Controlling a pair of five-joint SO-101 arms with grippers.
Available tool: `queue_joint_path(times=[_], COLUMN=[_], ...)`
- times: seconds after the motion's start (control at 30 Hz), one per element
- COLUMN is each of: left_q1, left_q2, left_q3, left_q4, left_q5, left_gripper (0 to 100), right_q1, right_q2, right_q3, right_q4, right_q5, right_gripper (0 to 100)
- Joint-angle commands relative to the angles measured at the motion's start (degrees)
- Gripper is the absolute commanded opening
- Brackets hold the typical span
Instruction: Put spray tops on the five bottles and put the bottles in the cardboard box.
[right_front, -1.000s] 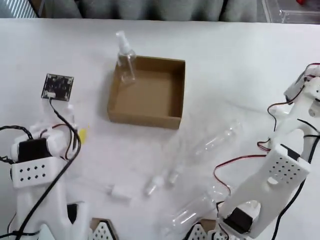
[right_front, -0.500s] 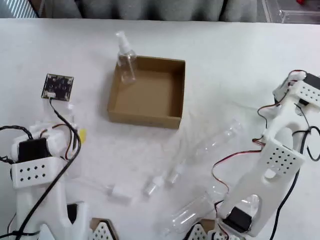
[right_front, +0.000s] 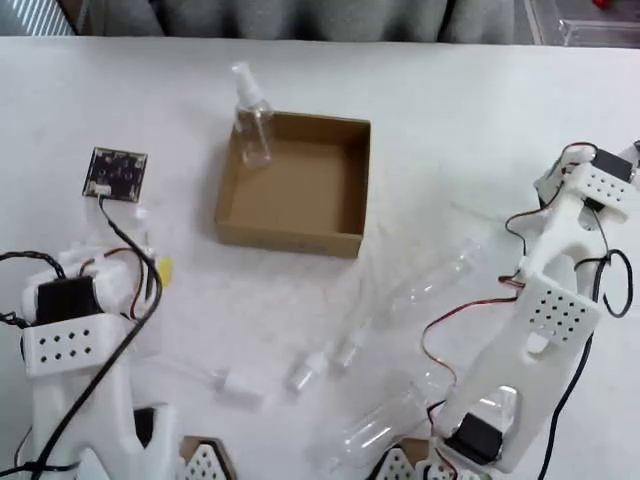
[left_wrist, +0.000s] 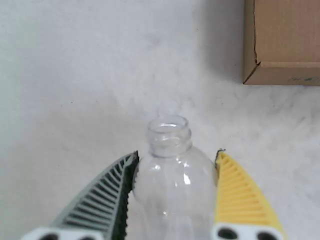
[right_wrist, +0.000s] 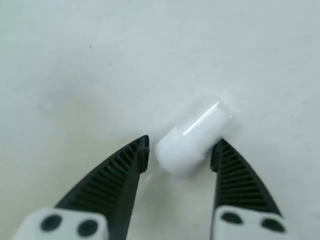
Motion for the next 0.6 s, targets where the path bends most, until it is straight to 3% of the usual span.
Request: queue_joint_path(times=[0.0,0.07,0.23,0.37,0.57], left_q1=[-0.4,-0.4,-0.48,-0.31,-0.13], left_q2=[-1.71,-1.71,-1.71,-1.71,-1.8], left_q3=[-0.44,-0.44,-0.44,-0.44,-2.37], left_q4=[-0.88,-0.88,-0.79,-0.7,0.0], left_q5=[0.18,0.18,0.18,0.18,0.53], left_gripper=[2,2,2,2,2], right_q1=[-0.48,-0.48,0.13,0.4,-0.31], right_q2=[-1.27,-1.45,-1.63,-3.03,-8.04], right_q3=[-1.32,-1.32,-1.32,-3.43,-13.71], right_q4=[-0.66,-0.66,-1.89,-1.01,7.52], right_q5=[-0.44,-0.09,3.52,9.41,12.31], right_gripper=[17.6,16.3,2.2,1.8,1.7])
